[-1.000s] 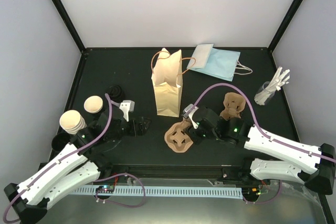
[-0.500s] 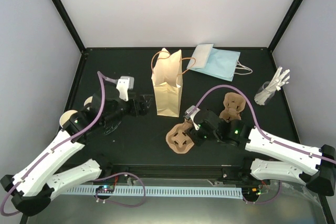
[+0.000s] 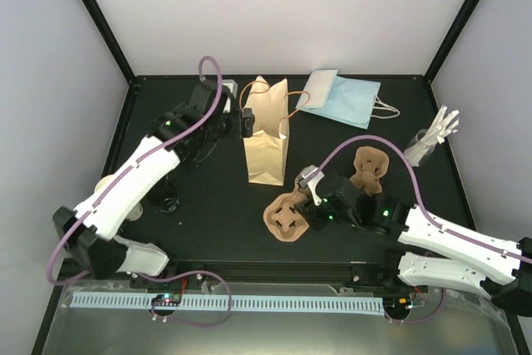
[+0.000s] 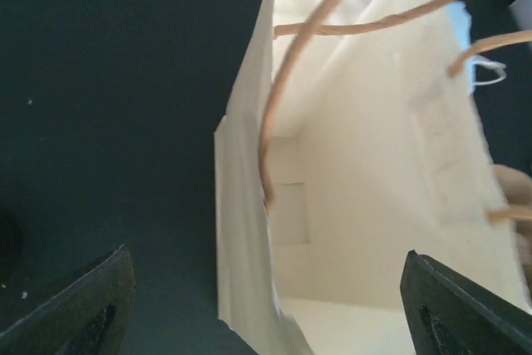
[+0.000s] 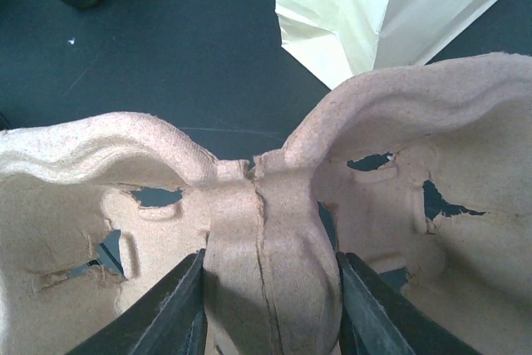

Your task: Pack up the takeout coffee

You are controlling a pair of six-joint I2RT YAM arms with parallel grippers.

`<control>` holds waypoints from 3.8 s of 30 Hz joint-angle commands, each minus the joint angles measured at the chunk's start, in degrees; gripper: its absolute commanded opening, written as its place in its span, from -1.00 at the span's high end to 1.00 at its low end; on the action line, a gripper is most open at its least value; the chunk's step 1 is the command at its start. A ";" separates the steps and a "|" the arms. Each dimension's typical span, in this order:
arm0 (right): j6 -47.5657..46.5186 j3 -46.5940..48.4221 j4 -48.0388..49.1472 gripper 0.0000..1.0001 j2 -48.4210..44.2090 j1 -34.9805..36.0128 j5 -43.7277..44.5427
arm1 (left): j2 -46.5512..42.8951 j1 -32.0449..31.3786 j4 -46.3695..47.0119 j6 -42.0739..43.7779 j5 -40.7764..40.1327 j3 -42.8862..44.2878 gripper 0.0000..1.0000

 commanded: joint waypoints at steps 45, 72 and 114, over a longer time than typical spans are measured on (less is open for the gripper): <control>-2.01 23.98 -8.74 0.16 -9.07 0.20 2.48 | -2.96 3.91 -8.00 22.81 9.12 1.46 0.97; -5.15 44.41 -4.82 0.17 11.07 -4.09 -15.05 | -8.64 3.83 -5.57 29.38 17.03 -3.65 0.97; -2.58 27.23 6.18 0.19 13.36 -23.81 -47.58 | -6.94 3.85 -9.88 28.77 22.60 -1.71 0.97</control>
